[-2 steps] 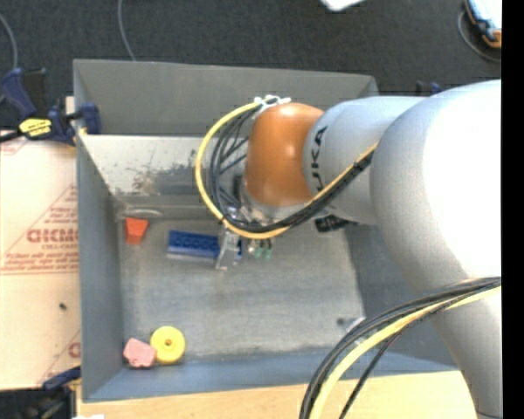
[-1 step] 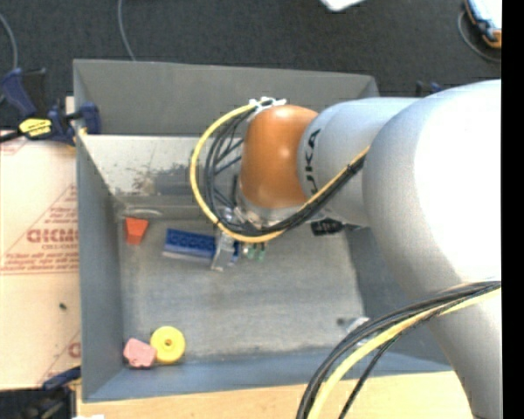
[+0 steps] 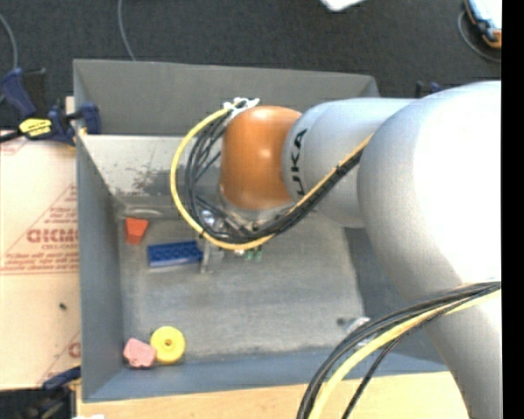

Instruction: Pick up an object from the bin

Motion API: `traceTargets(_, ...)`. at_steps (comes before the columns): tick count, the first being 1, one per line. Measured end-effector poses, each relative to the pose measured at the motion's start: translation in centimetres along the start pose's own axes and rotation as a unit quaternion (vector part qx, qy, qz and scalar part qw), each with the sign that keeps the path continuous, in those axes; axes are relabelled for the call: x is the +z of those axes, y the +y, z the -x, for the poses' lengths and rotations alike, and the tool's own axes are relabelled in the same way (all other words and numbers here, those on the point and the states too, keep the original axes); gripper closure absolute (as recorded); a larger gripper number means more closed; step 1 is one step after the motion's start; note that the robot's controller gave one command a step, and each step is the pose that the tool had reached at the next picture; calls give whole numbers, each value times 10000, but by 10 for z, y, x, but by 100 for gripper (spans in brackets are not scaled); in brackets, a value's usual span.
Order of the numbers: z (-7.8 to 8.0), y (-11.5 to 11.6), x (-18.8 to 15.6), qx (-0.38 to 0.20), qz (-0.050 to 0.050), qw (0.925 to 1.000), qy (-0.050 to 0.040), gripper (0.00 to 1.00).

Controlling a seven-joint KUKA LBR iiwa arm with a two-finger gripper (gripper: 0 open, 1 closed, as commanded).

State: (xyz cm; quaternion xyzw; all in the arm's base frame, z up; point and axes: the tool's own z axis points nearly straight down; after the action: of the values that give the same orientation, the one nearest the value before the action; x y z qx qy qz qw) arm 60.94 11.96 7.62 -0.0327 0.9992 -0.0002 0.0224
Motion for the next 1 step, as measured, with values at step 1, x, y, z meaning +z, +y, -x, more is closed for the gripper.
traceTargets(1,3,20,0,69,11,10000,9,100)
